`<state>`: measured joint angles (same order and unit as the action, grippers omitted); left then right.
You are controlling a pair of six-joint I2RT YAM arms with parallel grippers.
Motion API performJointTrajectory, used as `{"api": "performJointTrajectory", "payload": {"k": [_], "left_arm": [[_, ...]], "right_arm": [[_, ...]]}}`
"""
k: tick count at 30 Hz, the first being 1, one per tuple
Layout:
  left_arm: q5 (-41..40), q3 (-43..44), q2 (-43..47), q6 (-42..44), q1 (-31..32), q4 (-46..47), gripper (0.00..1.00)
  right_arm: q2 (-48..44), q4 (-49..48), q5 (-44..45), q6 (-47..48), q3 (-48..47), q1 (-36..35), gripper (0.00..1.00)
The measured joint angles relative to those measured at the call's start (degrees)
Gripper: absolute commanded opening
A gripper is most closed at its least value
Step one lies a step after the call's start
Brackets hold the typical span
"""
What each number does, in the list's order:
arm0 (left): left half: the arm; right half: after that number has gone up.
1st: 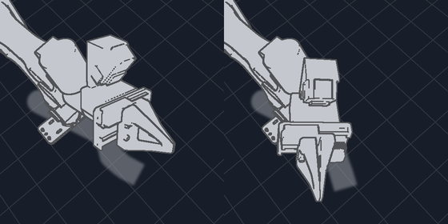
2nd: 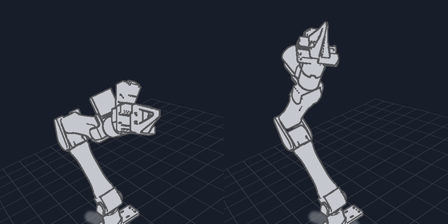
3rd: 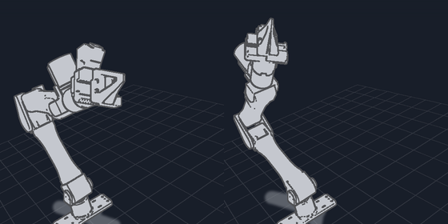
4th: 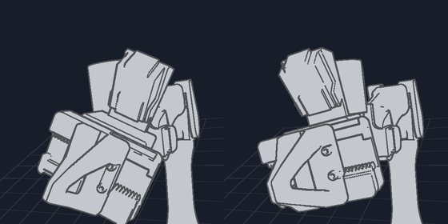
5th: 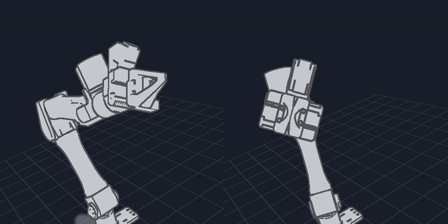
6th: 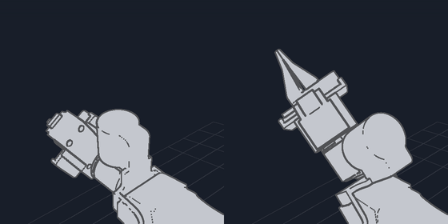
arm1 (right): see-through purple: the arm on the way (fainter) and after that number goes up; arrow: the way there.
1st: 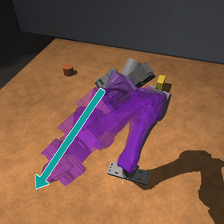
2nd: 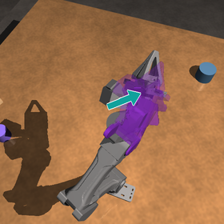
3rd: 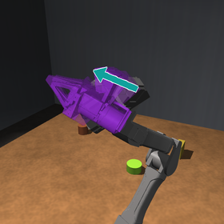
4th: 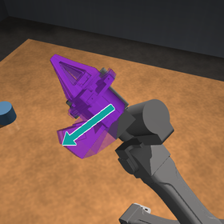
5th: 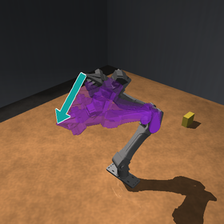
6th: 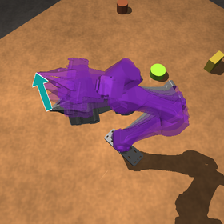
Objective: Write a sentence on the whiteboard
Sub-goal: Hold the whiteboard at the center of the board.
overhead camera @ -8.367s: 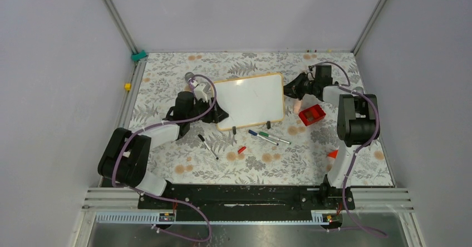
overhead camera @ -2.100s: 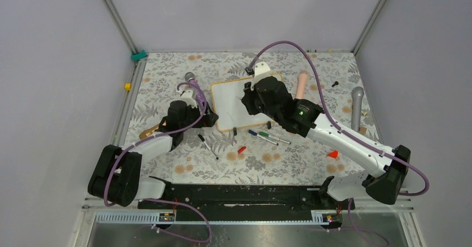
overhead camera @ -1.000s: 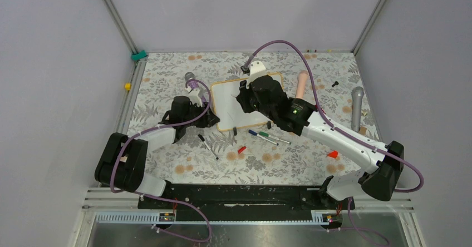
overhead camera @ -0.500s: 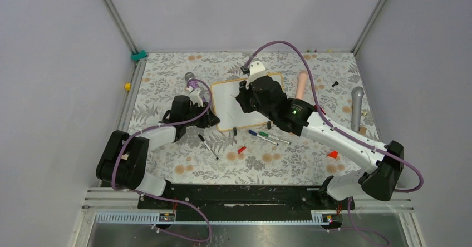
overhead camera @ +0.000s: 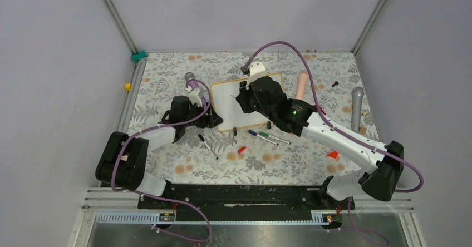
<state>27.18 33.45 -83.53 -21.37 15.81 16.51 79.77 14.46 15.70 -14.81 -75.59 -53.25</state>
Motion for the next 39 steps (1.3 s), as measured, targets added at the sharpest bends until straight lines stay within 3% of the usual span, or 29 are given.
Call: {"api": "performJointTrajectory", "payload": {"k": [1, 2, 39], "left_arm": [[-0.11, -0.22, 0.2, 0.0, -0.02, 0.09, 0.94], [-0.17, -0.37, 0.48, -0.02, -0.04, -0.02, 0.98], [-1.46, 1.05, -0.42, -0.07, -0.5, -4.15, 0.99]], "right_arm": [[-0.07, 0.02, -0.11, 0.0, 0.07, 0.0, 0.0], [-0.13, 0.0, -0.17, 0.0, 0.15, 0.0, 0.0], [-0.59, 0.26, 0.39, 0.04, 1.05, 0.0, 0.0]]}}
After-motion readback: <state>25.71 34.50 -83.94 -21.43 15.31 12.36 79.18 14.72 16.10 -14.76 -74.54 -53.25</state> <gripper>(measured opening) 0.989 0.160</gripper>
